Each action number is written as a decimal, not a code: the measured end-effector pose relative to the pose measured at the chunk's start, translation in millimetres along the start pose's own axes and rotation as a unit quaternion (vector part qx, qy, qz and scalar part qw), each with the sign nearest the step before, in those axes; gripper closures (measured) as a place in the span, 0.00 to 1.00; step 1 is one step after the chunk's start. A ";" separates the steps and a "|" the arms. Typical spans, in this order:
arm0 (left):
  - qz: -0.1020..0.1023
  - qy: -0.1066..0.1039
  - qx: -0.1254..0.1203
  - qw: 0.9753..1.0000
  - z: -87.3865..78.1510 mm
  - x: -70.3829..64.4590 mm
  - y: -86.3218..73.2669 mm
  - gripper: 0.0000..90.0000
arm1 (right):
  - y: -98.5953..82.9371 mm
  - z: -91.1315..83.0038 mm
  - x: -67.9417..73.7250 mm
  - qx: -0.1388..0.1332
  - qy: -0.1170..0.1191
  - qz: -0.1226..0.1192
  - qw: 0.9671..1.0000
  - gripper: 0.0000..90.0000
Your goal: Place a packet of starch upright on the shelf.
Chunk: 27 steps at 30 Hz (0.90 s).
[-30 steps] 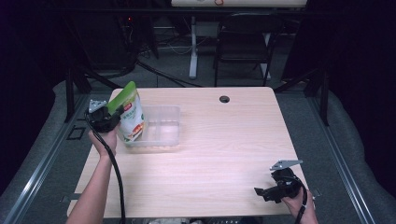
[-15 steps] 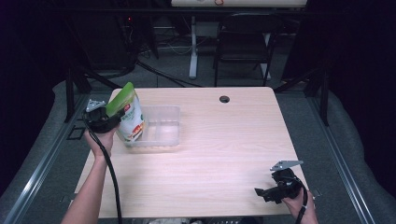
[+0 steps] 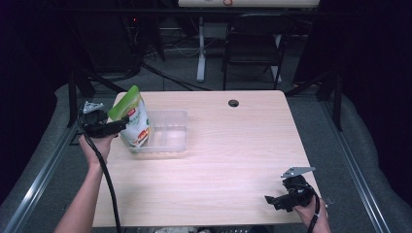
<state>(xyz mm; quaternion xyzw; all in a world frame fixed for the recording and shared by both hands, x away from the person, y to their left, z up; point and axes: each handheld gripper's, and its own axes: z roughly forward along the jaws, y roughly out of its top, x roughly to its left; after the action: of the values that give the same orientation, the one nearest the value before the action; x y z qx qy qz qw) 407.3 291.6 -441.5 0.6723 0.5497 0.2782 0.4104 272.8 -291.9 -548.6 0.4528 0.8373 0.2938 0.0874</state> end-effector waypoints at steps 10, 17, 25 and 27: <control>0.032 -0.015 0.015 0.999 -31.1 -9.2 6.9 0.12 | -0.2 -0.7 -0.4 -0.001 0.000 0.002 1.000 0.04; 0.053 -0.022 0.033 0.998 -53.9 -11.9 3.0 0.10 | -0.1 -0.6 -0.4 0.000 -0.001 0.000 1.000 0.04; 0.066 -0.026 0.050 0.996 -74.5 -16.4 -8.0 0.08 | -0.2 -0.5 -0.5 -0.001 0.000 0.003 1.000 0.04; 0.070 -0.026 0.056 0.996 -79.8 -17.7 -12.1 0.07 | -0.2 -0.3 -0.5 0.000 -0.001 0.004 1.000 0.04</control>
<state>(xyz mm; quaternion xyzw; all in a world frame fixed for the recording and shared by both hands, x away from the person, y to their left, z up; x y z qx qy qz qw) 330.9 294.8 -409.9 0.7380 0.5051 0.2572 0.3661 272.9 -292.4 -548.6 0.4565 0.8352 0.2941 0.0873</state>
